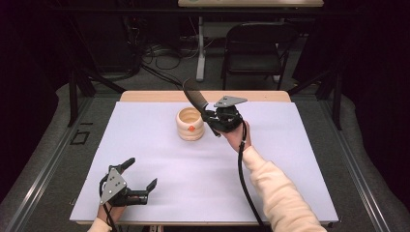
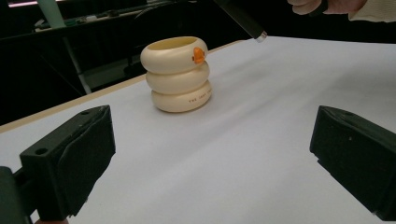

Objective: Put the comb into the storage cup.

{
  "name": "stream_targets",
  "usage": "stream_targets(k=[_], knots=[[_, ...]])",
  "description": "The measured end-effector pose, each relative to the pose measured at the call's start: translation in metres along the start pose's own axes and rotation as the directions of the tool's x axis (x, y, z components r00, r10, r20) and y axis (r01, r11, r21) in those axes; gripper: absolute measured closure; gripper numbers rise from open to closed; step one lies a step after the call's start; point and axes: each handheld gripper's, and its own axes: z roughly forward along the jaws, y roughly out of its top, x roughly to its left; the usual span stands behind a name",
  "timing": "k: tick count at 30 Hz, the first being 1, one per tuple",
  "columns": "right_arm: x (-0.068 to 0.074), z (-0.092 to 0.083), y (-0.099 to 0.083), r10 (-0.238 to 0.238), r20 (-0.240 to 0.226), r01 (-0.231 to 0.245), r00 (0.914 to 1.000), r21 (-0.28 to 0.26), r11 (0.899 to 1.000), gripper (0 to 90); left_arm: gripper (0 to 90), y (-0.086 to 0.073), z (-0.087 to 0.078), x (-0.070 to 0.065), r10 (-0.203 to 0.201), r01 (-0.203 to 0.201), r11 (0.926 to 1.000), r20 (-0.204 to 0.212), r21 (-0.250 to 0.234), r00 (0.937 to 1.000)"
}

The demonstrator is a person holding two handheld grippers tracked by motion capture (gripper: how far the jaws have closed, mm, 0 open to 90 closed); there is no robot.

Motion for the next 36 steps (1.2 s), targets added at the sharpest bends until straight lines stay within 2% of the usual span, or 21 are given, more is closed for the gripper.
stream_targets(k=[16, 36], knots=[[-0.0003, 0.0029, 0.0034, -0.007, -0.005, 0.007, 1.0000, -0.008, 1.000, 72.1, 0.0, 0.0000, 0.0002, 0.0000, -0.001, 0.001, 1.0000, 0.000, -0.001, 1.0000], [-0.0047, 0.0070, 0.0089, -0.003, 0.010, 0.004, 0.9999, -0.030, 1.000, 72.1, 0.0, 0.0001, 0.0001, -0.0001, -0.001, 0.001, 1.0000, -0.003, -0.002, 1.0000]])
